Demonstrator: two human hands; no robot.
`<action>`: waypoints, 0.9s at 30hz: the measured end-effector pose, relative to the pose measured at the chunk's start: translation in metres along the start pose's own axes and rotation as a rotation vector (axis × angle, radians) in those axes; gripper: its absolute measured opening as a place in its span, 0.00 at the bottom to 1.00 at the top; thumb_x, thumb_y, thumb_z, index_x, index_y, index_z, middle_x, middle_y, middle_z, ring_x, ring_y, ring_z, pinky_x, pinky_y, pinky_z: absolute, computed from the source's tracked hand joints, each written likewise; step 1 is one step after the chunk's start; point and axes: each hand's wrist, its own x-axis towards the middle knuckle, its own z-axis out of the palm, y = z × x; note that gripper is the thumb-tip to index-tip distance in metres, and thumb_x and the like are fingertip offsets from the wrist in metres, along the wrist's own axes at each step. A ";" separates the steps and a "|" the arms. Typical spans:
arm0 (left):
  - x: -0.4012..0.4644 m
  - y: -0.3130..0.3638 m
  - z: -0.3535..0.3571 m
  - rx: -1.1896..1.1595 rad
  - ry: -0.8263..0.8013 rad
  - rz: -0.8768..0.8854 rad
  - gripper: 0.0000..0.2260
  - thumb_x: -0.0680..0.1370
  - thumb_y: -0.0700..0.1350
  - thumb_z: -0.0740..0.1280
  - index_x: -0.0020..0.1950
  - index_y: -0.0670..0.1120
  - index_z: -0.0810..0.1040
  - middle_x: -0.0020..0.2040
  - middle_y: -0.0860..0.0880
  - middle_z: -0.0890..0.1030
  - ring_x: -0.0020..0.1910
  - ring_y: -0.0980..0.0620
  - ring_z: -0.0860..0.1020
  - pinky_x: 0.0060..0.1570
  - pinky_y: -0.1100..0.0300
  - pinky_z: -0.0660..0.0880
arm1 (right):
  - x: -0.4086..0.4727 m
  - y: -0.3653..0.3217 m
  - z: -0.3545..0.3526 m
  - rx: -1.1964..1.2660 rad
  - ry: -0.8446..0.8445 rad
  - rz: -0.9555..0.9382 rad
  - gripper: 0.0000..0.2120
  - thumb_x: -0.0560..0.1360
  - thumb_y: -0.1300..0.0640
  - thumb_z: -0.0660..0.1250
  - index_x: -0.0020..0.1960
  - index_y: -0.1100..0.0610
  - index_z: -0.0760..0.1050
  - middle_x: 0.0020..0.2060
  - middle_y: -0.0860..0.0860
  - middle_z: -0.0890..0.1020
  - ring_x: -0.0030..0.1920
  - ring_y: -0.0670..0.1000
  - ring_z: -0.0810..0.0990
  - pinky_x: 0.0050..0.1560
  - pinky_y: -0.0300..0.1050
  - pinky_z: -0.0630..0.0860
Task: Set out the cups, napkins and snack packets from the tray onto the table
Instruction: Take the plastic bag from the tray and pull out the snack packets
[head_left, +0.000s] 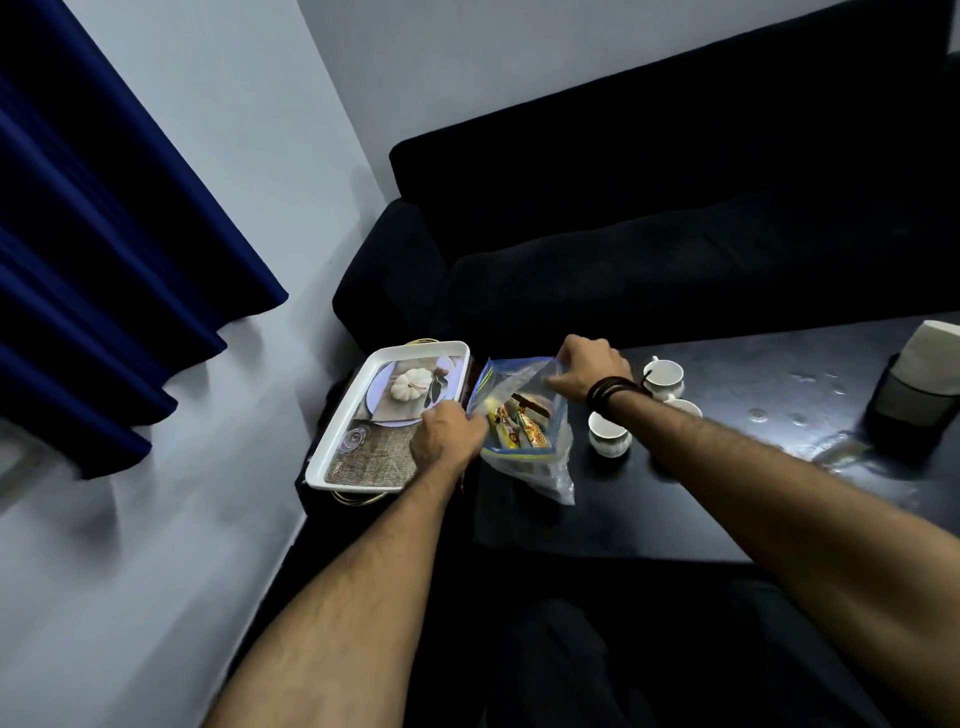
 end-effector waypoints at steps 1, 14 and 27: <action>0.000 0.005 0.001 0.008 0.002 0.013 0.17 0.76 0.57 0.63 0.47 0.45 0.81 0.47 0.45 0.82 0.44 0.44 0.80 0.43 0.55 0.75 | 0.001 -0.003 0.001 -0.022 -0.070 -0.027 0.25 0.64 0.47 0.77 0.57 0.52 0.73 0.53 0.53 0.81 0.52 0.57 0.80 0.44 0.47 0.75; -0.003 0.004 -0.007 -0.054 0.021 0.023 0.13 0.77 0.50 0.61 0.43 0.45 0.81 0.36 0.47 0.76 0.35 0.46 0.75 0.32 0.63 0.65 | -0.009 0.015 -0.020 -0.251 -0.067 -0.192 0.34 0.66 0.66 0.71 0.69 0.57 0.63 0.62 0.59 0.71 0.60 0.62 0.75 0.55 0.56 0.78; -0.005 0.012 0.009 -0.371 -0.286 0.271 0.13 0.69 0.51 0.72 0.31 0.42 0.80 0.25 0.52 0.74 0.26 0.56 0.69 0.28 0.63 0.65 | -0.023 -0.017 0.024 -0.470 -0.389 -0.255 0.19 0.71 0.50 0.68 0.58 0.59 0.77 0.58 0.60 0.79 0.58 0.60 0.79 0.56 0.49 0.78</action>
